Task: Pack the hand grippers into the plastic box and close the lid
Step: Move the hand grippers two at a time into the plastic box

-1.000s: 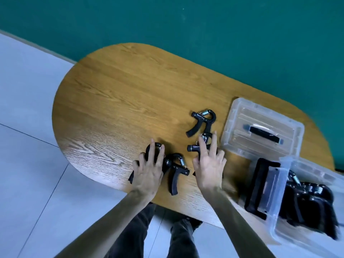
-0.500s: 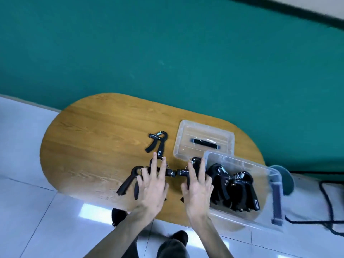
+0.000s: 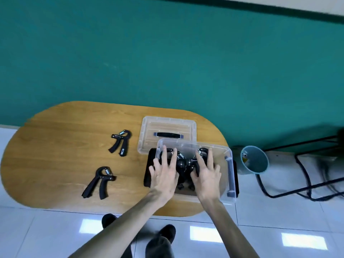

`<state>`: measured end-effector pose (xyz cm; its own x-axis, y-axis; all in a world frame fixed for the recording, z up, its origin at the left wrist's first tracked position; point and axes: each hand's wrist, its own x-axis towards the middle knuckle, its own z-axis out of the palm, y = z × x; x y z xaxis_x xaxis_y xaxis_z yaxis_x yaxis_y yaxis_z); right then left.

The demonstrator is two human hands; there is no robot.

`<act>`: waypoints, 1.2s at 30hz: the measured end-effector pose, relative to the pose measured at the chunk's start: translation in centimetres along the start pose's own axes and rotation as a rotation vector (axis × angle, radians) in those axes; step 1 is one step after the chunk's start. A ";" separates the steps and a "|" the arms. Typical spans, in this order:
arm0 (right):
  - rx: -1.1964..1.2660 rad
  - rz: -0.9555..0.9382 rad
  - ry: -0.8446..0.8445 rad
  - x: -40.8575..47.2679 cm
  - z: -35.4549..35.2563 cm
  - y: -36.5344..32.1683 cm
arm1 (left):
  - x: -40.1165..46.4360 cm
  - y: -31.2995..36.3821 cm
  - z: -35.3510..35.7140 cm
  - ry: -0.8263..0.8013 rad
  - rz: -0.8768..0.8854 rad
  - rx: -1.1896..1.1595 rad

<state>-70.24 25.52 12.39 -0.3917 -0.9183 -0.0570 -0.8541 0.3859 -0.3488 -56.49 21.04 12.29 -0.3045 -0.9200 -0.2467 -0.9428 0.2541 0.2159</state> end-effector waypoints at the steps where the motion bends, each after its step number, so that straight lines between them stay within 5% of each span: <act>1: -0.006 0.007 -0.026 0.5 0.0 1.0 | 0.5 0.7 0.5 -0.007 0.014 0.013; 13: -0.006 0.093 -0.273 5.3 6.2 6.6 | 6.4 3.3 8.4 -0.103 -0.074 0.024; 19: -0.077 0.005 -0.121 5.1 9.1 7.8 | 6.9 3.5 10.1 -0.089 -0.078 0.063; 36: -0.220 -0.028 -0.140 5.2 9.9 7.9 | 7.4 4.1 10.4 -0.104 -0.108 0.093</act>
<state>-75.66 22.92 0.02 -0.3290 -0.9262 -0.1843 -0.9237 0.3562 -0.1412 -64.00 18.42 1.55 -0.2087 -0.9088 -0.3614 -0.9778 0.1864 0.0960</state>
